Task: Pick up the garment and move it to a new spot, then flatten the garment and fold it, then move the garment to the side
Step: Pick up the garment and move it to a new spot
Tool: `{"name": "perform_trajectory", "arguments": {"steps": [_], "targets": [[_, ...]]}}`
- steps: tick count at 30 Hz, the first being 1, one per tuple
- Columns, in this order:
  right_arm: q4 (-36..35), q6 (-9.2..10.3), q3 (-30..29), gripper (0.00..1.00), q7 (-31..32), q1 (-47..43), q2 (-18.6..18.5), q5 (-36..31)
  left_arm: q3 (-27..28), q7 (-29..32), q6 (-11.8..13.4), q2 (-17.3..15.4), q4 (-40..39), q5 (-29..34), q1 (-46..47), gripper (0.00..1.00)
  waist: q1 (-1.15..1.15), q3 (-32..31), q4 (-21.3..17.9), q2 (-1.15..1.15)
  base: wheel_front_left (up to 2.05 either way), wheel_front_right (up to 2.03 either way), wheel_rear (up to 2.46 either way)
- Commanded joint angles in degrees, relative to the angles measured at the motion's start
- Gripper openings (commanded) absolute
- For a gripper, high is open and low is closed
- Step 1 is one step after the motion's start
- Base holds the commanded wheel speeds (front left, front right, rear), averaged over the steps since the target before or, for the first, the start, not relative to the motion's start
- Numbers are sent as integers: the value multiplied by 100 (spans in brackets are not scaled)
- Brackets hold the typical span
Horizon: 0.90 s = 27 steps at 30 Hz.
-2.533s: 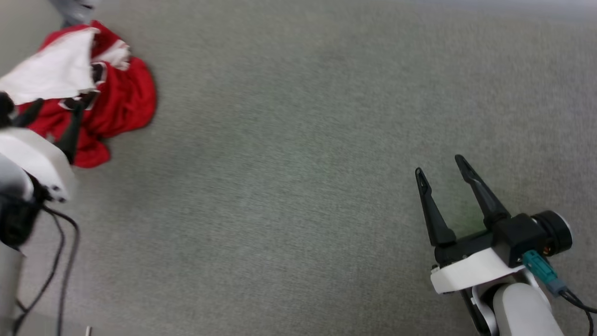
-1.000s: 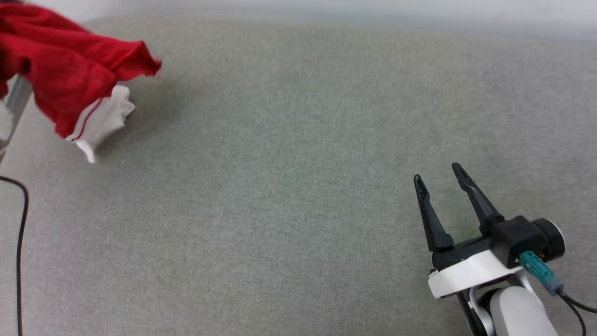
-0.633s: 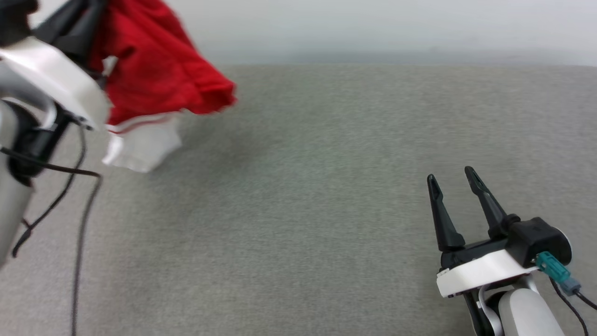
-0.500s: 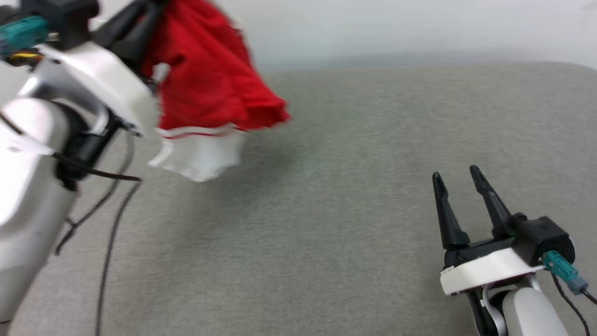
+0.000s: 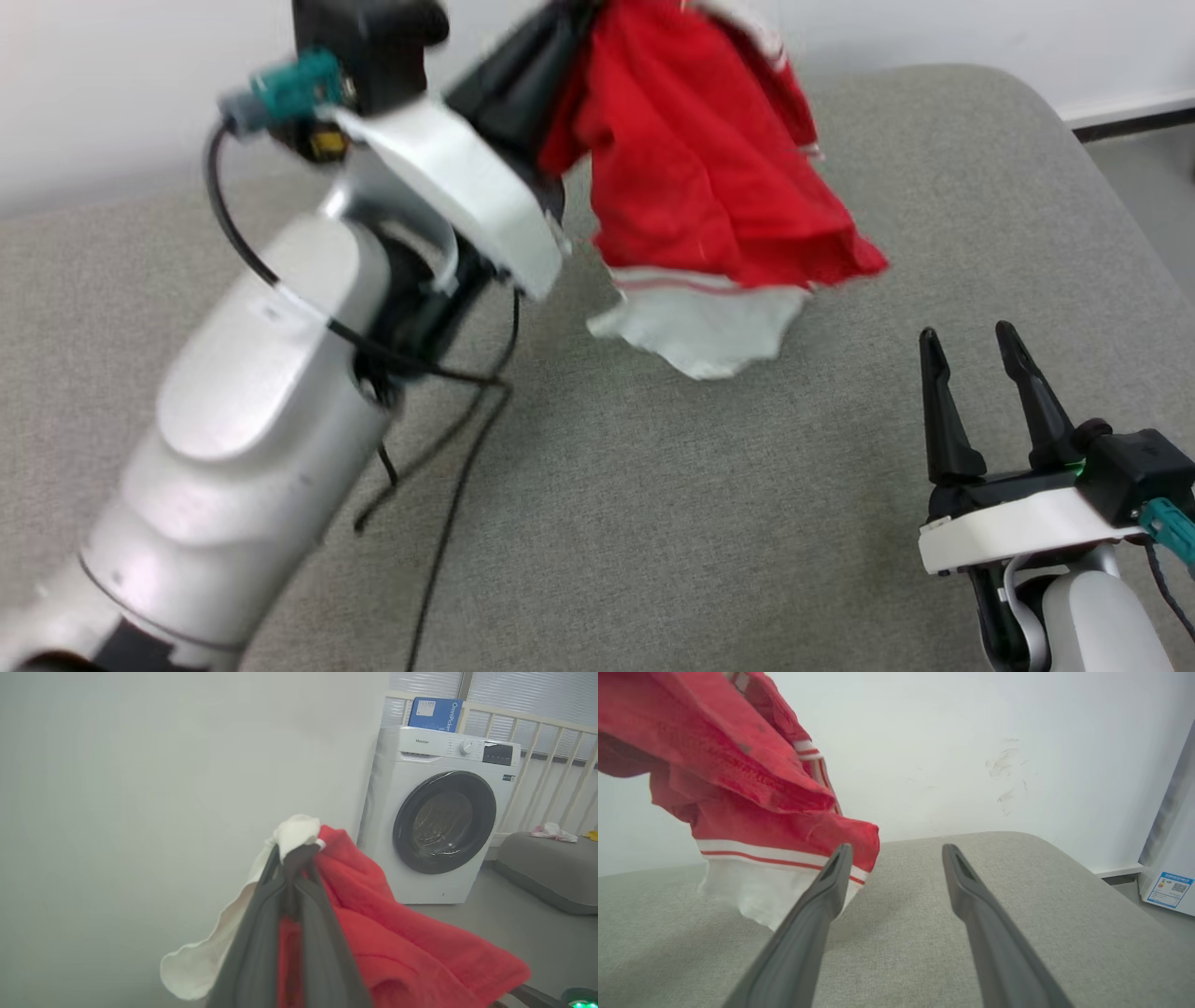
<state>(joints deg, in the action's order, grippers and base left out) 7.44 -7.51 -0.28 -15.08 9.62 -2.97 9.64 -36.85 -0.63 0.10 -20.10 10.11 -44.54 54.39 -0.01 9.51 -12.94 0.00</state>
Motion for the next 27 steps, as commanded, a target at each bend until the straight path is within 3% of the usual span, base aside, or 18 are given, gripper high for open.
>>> {"name": "perform_trajectory", "arguments": {"steps": [1, 11, 21, 23, 24, 27], "targets": [[-45, 4, -32, 100, -13, 1, 15, 8, 15, -103, 46, 34, 109, -116, -364, 0, 1, 86, 37, 0, 0, 0, 0], [-41, 3, 80, 100, -13, 118, 14, -184, -212, -783, 11, -183, 1334, -195, -1999, 0, 1, 383, 514, 0, 0, 0, 0], [38, 4, 327, 100, -13, 194, 13, -406, 165, -1039, -114, -401, 2256, -396, -1679, 0, 1, 597, 889, 0, 0, 0, 0], [53, 4, 353, 100, -13, 196, 14, -414, 176, -970, -125, -418, 2355, -419, -1641, 4, 1, 602, 906, 0, 0, 0, 0], [69, 4, 377, 100, -13, 198, 14, -423, 168, -932, -131, -450, 2442, -400, -1572, 100, 1, 607, 920, 0, 0, 0, 0], [114, 4, 392, 100, -13, 188, 14, -444, 129, -1048, -39, -556, 2878, -207, -1387, 100, 1, 576, 1006, 0, 0, 0, 0]]}}
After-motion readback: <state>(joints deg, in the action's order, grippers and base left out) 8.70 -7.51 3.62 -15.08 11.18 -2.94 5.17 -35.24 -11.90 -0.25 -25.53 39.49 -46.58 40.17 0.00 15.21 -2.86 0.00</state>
